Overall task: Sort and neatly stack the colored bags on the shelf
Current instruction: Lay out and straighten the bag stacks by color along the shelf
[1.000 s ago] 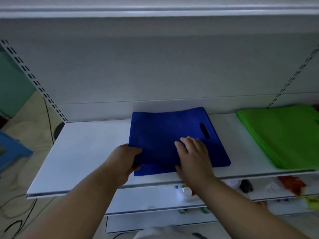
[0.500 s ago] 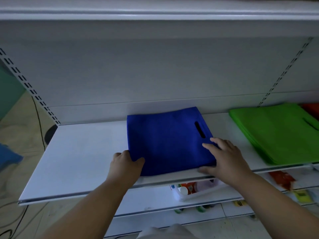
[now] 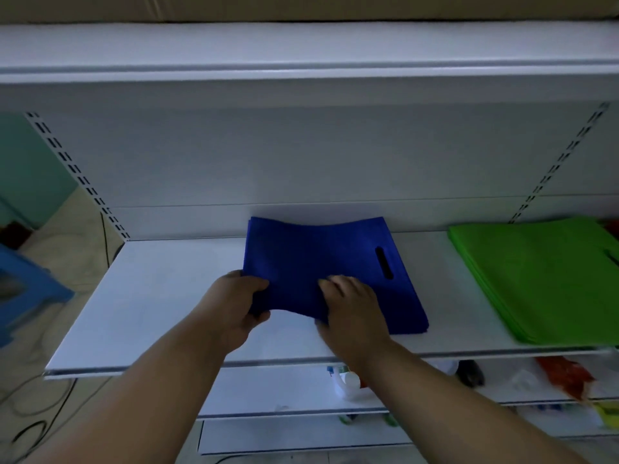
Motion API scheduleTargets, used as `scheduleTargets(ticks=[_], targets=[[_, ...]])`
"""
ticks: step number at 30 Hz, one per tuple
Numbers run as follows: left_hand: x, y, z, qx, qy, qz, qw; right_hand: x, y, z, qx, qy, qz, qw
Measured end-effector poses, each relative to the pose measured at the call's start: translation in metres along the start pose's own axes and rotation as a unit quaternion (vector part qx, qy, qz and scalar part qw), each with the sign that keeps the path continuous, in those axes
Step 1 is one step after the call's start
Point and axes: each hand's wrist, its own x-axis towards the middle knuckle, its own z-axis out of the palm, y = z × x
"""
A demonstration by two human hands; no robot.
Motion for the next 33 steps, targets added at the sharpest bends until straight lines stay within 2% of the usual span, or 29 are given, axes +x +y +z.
scheduleTargets(ticks=[2, 6, 9, 11, 13, 15, 17, 18, 23, 27, 30, 33], targets=[[0.004, -0.003, -0.009, 0.041, 0.005, 0.022, 0.999, -0.002, 0.022, -0.009, -0.037, 0.039, 0.028, 0.998], [0.016, -0.022, -0.025, 0.175, 0.037, 0.011, 0.984, -0.024, 0.075, -0.034, -0.094, 0.033, 0.129, 0.987], [0.02, -0.033, -0.021, 0.244, 0.029, -0.009, 0.969, -0.033, 0.081, -0.031, 0.044, 0.019, 0.183, 0.982], [0.023, -0.031, -0.022, 0.257, 0.029, -0.007, 0.966, -0.038, 0.083, -0.025, 0.165, 0.033, 0.204, 0.964], [0.026, -0.026, -0.026, 0.275, 0.019, 0.001, 0.961, -0.042, 0.088, -0.025, 0.31, 0.013, 0.256, 0.916], [0.033, -0.024, -0.032, 0.28, -0.01, -0.001, 0.96, -0.045, 0.091, -0.03, 0.46, -0.019, 0.293, 0.838], [0.041, -0.022, -0.037, 0.264, -0.035, -0.019, 0.964, -0.041, 0.094, -0.038, 0.537, -0.024, 0.315, 0.782], [0.047, -0.02, -0.038, 0.253, -0.034, -0.027, 0.967, -0.035, 0.096, -0.039, 0.542, -0.031, 0.326, 0.774], [0.077, 0.0, -0.021, 0.24, 0.005, -0.008, 0.971, 0.02, 0.097, -0.042, 0.475, -0.076, 0.363, 0.798], [0.085, 0.017, -0.005, 0.263, 0.013, 0.001, 0.965, 0.045, 0.107, -0.037, 0.475, -0.061, 0.369, 0.796], [0.078, 0.013, 0.002, 0.29, 0.032, 0.088, 0.952, 0.043, 0.109, -0.032, 0.449, -0.032, 0.332, 0.829], [0.081, 0.001, -0.006, 0.26, 0.018, 0.074, 0.963, 0.034, 0.11, -0.027, 0.408, -0.03, 0.296, 0.863]])
